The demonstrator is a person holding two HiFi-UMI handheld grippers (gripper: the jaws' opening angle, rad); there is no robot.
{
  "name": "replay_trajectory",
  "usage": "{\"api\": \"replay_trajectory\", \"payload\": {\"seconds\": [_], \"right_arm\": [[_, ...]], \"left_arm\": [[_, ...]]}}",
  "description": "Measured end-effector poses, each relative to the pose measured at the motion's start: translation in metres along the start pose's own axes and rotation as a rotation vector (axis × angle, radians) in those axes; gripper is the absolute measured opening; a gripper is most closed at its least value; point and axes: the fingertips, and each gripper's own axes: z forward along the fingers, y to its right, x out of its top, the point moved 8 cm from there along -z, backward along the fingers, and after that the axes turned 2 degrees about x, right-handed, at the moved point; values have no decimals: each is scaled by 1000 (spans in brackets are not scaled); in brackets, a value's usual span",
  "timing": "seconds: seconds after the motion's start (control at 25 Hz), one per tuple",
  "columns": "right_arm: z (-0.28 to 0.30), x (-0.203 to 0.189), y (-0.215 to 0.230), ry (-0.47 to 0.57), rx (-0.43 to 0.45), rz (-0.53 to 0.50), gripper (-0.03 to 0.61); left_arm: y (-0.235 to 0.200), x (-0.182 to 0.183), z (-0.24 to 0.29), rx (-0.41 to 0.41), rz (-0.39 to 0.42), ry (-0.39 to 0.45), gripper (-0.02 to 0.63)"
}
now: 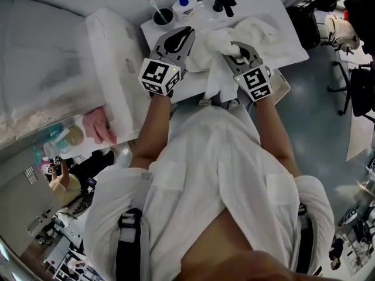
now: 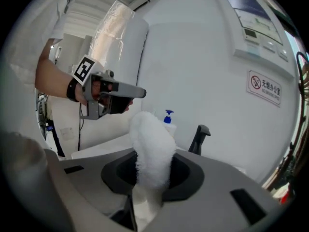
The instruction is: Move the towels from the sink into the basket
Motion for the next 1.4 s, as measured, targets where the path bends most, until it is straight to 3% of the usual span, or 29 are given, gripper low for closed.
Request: {"api": "replay_trajectory", "payload": {"seconds": [0.36,0.68,1.04,1.4], "right_arm": [[-54,22,10,145,-144,19,123],[-126,30,32,284,-316,63,121],[-235,26,62,410,-473,73,118],[-343,-4,95,434,-618,71,118]], "left_arm": [[16,14,16,-65,24,25,38],[55,36,47,-153,75,55,38],[126,50,87,-221,103,63,38],[207,55,125,-263,106,62,38]]}}
